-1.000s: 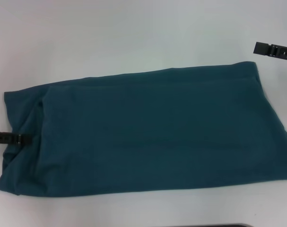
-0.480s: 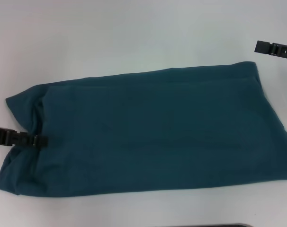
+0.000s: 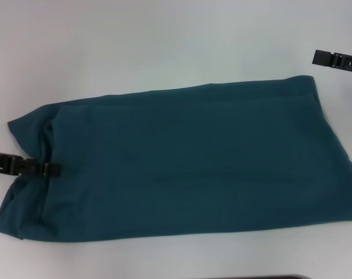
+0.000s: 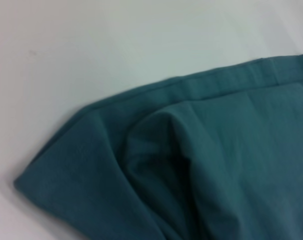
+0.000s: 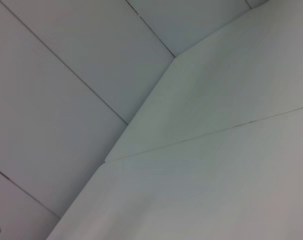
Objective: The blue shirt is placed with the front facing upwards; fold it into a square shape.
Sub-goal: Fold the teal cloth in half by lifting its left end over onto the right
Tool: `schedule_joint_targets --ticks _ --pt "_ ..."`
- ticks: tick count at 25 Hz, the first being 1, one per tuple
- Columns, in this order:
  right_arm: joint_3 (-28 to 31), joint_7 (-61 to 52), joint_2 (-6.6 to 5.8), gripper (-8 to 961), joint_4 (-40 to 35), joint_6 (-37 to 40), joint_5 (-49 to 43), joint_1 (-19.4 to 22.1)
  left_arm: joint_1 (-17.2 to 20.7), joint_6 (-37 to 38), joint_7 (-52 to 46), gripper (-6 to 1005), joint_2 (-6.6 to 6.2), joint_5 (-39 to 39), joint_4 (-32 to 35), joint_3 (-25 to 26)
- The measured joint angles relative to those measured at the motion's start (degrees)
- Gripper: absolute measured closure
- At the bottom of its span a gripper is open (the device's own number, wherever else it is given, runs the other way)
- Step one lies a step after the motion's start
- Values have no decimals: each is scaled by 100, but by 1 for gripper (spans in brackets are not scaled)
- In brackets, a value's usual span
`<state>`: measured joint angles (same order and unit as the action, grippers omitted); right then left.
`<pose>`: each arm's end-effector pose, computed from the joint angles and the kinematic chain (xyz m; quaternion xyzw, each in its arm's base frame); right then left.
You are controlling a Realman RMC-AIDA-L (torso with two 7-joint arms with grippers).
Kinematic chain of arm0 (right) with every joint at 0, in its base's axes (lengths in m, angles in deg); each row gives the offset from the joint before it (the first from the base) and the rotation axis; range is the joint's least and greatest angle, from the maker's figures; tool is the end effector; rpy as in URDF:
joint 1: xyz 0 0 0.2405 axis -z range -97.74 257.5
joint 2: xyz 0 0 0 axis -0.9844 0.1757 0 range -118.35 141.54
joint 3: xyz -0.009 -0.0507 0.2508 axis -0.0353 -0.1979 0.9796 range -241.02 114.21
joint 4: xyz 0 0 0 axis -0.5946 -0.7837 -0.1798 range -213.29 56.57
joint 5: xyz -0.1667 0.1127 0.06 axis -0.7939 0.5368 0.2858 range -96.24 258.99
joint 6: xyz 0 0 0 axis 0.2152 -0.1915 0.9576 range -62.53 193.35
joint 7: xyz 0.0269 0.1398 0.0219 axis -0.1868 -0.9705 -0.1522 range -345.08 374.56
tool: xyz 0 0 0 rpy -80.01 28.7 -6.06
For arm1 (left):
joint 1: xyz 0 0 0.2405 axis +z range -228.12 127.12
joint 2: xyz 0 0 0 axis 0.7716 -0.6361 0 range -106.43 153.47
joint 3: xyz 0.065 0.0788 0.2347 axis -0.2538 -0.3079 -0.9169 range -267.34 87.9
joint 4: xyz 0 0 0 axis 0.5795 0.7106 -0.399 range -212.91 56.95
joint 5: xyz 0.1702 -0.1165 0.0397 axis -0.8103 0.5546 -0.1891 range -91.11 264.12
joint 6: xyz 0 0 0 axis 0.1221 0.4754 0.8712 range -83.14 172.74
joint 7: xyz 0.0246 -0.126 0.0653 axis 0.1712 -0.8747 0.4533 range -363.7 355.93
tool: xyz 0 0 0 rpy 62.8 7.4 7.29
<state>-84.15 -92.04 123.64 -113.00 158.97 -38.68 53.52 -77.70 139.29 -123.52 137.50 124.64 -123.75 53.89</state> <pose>0.3262 0.3132 0.0738 -0.7977 0.4926 0.3098 0.1582 -0.3361 0.2955 0.0460 -0.8363 -0.5406 -0.0305 0.0857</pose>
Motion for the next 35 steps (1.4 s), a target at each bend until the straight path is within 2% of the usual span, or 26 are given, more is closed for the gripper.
schedule_joint_targets --ticks 35 --pt "0 -38 -43 73 -17 57 29 4 -279 33 -498 274 9 -251 -42 0"
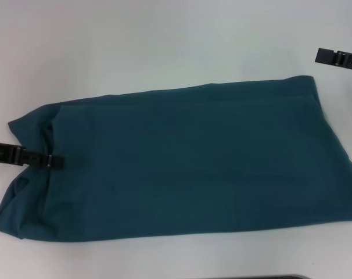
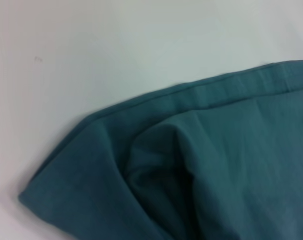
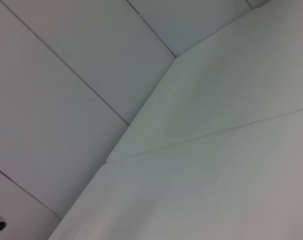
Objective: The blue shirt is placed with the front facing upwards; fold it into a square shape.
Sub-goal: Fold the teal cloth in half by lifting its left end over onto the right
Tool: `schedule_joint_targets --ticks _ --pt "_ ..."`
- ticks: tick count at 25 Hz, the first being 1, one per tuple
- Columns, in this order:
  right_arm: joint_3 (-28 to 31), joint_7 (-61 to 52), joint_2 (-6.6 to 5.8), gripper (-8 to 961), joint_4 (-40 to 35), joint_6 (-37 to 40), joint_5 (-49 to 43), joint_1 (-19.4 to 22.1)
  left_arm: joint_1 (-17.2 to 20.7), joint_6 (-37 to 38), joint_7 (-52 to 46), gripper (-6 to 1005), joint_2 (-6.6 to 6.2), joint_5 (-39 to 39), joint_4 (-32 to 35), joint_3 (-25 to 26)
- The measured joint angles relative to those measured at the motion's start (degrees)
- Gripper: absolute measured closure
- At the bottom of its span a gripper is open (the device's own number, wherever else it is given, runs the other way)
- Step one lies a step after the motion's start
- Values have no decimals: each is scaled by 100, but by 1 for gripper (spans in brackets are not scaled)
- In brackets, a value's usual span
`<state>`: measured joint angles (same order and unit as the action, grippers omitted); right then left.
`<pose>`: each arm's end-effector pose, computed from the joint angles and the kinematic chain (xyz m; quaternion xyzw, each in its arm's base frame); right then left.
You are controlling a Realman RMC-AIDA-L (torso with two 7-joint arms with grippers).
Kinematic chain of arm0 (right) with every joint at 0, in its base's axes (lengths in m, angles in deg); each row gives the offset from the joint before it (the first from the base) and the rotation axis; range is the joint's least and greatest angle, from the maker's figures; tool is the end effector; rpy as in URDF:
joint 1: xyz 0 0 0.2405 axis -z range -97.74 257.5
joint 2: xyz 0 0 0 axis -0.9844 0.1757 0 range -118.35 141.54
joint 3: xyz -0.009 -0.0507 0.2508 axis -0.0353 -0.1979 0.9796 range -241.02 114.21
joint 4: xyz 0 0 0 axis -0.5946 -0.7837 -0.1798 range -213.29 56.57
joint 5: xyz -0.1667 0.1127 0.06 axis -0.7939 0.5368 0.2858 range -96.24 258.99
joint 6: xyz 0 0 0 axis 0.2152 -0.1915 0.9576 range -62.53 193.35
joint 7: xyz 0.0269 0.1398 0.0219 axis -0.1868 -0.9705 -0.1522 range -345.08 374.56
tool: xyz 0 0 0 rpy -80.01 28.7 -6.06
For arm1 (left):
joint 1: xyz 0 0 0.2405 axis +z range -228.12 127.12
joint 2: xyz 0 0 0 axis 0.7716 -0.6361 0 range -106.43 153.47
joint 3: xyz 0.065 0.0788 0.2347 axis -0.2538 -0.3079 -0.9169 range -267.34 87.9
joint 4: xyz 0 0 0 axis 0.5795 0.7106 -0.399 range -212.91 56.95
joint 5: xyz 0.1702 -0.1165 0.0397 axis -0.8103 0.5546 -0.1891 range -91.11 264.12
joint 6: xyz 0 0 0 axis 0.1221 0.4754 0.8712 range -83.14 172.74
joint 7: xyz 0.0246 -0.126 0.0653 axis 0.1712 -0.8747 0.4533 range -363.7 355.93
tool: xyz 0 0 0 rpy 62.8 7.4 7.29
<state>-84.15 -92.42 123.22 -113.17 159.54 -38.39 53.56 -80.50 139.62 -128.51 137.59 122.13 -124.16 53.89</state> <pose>0.3259 0.3132 0.0779 -0.7978 0.4917 0.3114 0.1573 -0.3254 0.3081 0.0462 -0.8255 -0.5581 -0.0147 0.0830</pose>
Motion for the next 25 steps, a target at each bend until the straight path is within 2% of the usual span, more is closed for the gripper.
schedule_joint_targets --ticks 8,11,20,25 --pt "0 -20 -25 73 0 0 93 13 -63 -1 -150 290 -31 -55 -13 -97" --pt "0 -22 -27 73 0 0 115 14 -70 5 -175 525 -11 -87 -48 -123" --pt "0 -23 -31 73 0 6 122 14 -140 19 -189 737 68 -127 -50 -237" --pt "0 -23 -37 73 1 9 124 15 -154 26 -189 881 70 -137 -57 -238"
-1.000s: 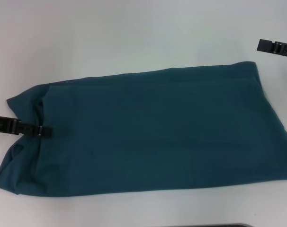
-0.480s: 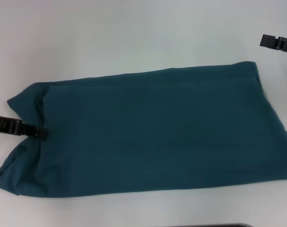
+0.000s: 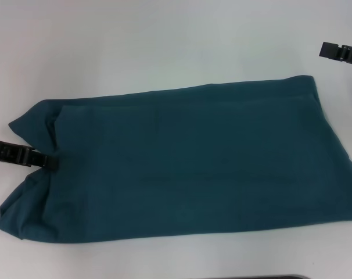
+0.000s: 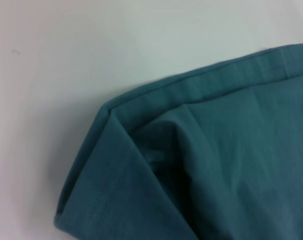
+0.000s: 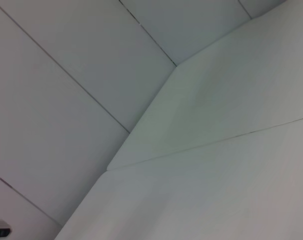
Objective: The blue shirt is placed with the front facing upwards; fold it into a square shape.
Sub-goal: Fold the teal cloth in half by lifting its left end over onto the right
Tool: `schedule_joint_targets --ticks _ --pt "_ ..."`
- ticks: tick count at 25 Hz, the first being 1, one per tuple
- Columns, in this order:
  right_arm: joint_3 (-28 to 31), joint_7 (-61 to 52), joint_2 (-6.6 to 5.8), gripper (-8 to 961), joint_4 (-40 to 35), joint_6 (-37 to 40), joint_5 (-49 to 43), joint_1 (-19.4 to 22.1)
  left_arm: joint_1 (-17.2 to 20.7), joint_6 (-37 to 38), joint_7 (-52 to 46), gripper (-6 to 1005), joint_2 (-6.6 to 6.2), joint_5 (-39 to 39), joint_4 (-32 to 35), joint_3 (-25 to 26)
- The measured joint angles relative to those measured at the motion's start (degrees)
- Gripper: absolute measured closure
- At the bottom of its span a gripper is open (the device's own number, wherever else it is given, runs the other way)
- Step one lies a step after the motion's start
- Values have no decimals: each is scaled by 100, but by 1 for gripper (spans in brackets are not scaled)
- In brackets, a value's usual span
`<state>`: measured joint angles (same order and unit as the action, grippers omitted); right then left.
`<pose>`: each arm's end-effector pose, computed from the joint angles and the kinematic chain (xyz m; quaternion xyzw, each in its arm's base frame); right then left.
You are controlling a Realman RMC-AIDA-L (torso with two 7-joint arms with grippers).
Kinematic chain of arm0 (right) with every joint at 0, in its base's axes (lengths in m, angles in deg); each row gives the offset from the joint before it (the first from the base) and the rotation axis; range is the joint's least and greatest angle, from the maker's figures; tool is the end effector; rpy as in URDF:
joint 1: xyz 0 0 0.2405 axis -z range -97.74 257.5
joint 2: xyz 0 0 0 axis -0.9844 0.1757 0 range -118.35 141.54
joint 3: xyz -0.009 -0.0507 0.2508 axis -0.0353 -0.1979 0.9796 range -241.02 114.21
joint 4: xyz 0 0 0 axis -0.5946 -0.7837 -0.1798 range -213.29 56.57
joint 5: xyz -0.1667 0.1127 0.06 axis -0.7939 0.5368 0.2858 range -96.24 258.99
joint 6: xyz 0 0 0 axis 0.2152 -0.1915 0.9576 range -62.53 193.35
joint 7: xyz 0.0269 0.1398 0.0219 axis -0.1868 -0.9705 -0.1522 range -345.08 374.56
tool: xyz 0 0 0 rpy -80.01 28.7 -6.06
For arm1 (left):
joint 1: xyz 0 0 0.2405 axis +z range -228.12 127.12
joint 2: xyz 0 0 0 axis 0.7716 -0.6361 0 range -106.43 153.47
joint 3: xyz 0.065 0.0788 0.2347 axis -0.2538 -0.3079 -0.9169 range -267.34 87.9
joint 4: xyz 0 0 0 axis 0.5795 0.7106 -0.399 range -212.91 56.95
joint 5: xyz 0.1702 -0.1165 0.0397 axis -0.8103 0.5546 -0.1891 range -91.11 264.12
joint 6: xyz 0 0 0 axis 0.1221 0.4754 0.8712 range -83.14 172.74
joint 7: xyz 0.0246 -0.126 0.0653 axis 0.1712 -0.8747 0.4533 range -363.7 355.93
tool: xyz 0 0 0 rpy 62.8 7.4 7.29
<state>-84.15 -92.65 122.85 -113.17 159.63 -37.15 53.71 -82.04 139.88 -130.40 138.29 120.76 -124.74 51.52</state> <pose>0.3258 0.3142 0.0826 -0.7947 0.4900 0.3198 0.1617 -0.3155 0.3134 0.0388 -0.8304 -0.5524 0.0089 0.0716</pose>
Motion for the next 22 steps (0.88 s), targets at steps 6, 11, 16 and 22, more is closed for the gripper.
schedule_joint_targets --ticks 6,11,16,22 --pt "0 0 1 73 0 6 12 7 -1 -11 2 945 7 -55 -5 -6" --pt "0 13 1 72 0 8 14 8 -1 -41 -1 946 -41 -157 -21 15" --pt "0 17 16 72 0 -5 14 16 6 35 -2 947 -167 -175 -35 33" --pt "0 31 44 72 9 -15 59 1 -1 123 18 948 -275 -198 -45 -6"
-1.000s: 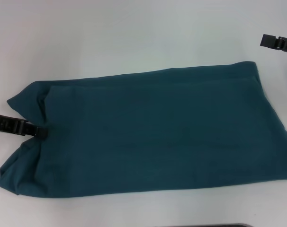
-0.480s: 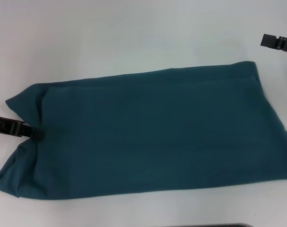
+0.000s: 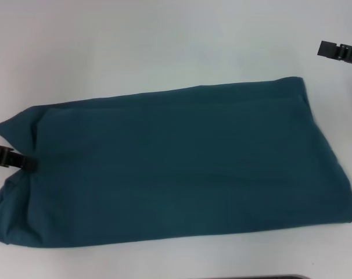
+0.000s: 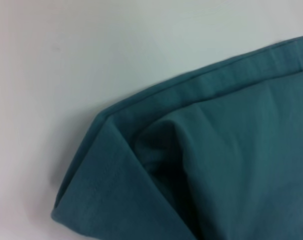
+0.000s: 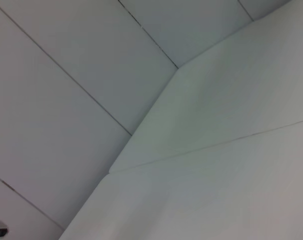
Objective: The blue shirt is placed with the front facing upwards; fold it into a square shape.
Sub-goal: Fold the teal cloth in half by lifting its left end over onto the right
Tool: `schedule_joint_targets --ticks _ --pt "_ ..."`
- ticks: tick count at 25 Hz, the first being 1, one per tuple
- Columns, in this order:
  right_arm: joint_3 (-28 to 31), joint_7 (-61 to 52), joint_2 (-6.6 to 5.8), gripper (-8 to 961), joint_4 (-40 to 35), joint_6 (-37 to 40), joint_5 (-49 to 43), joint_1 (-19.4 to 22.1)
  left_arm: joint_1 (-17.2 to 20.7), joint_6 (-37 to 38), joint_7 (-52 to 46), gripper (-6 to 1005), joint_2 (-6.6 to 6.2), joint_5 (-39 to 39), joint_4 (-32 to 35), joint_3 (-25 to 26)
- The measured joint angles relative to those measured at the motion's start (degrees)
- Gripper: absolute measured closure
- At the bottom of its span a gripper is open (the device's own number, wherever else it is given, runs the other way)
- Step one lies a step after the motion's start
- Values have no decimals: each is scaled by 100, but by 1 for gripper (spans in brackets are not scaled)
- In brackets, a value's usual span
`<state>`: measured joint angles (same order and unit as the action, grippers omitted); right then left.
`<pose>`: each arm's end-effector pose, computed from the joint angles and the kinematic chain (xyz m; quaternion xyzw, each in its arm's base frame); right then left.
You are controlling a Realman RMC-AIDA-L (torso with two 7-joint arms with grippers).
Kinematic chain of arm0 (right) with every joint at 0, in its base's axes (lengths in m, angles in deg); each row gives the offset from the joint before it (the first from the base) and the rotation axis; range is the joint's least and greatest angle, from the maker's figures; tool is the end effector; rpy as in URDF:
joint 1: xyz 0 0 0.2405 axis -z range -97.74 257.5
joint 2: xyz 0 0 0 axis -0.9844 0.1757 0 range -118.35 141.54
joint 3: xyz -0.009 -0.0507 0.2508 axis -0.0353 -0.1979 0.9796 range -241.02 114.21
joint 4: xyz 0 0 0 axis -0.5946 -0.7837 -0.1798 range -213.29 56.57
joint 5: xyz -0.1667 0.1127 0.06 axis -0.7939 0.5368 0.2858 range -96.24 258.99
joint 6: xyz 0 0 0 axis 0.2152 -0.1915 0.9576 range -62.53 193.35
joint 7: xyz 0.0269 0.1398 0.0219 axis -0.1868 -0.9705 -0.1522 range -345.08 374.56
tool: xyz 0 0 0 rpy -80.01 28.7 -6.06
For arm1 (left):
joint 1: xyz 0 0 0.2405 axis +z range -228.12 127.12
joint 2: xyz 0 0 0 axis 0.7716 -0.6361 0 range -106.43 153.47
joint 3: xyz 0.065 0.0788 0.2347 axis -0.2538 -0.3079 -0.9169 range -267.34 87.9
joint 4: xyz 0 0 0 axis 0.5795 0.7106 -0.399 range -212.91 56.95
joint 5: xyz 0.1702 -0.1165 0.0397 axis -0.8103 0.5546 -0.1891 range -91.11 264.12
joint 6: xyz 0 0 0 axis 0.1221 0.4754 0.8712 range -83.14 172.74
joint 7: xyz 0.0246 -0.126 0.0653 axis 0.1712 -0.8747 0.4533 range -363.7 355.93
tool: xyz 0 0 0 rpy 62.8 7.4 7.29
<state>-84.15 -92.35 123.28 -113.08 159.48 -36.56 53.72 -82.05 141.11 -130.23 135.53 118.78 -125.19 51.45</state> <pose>0.3242 0.3145 0.0801 -0.7934 0.4882 0.3257 0.1616 -0.3254 0.3141 0.0609 -0.8294 -0.5506 0.0373 0.0865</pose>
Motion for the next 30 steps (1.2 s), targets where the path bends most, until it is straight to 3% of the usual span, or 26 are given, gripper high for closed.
schedule_joint_targets --ticks 3,22,30 --pt "0 9 7 72 18 -35 16 -23 0 7 -17 948 -86 -3 0 0" --pt "0 -30 130 72 63 -345 32 -319 59 215 -154 950 -927 -2 29 173" --pt "0 -115 144 72 62 -382 44 -419 36 257 -158 950 -1116 -281 50 394"
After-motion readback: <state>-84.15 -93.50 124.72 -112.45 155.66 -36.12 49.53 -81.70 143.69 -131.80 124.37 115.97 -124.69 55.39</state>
